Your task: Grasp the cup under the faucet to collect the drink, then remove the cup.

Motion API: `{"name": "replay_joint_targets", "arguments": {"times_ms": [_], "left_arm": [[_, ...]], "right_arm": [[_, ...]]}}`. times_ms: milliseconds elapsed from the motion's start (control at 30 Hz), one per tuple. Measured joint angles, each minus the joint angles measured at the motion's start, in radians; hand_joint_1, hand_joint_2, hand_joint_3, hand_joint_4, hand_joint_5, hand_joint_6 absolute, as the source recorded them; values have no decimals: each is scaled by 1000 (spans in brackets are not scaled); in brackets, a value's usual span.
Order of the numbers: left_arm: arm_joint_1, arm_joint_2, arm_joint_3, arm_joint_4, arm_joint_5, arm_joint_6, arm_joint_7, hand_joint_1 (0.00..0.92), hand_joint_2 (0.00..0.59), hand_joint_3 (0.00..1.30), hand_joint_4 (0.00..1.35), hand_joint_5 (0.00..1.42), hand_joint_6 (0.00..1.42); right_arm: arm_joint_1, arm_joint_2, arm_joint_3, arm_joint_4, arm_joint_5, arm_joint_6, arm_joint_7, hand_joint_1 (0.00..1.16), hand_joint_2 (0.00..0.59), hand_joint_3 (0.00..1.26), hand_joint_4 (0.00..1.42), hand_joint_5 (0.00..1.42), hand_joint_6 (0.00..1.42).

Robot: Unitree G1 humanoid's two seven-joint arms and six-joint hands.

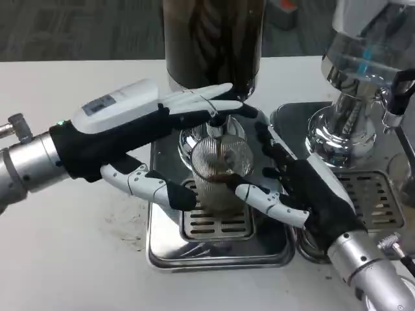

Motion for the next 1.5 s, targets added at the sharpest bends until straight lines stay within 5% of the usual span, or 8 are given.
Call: {"name": "replay_joint_targets", "arguments": {"times_ms": [1500], "left_arm": [[27,17,0,-33,-3,2,9,0,58,135,15,31,85]], "right_arm": [[-32,15,17,58,23,-17,9,559,228,23,0,0,145]]}}
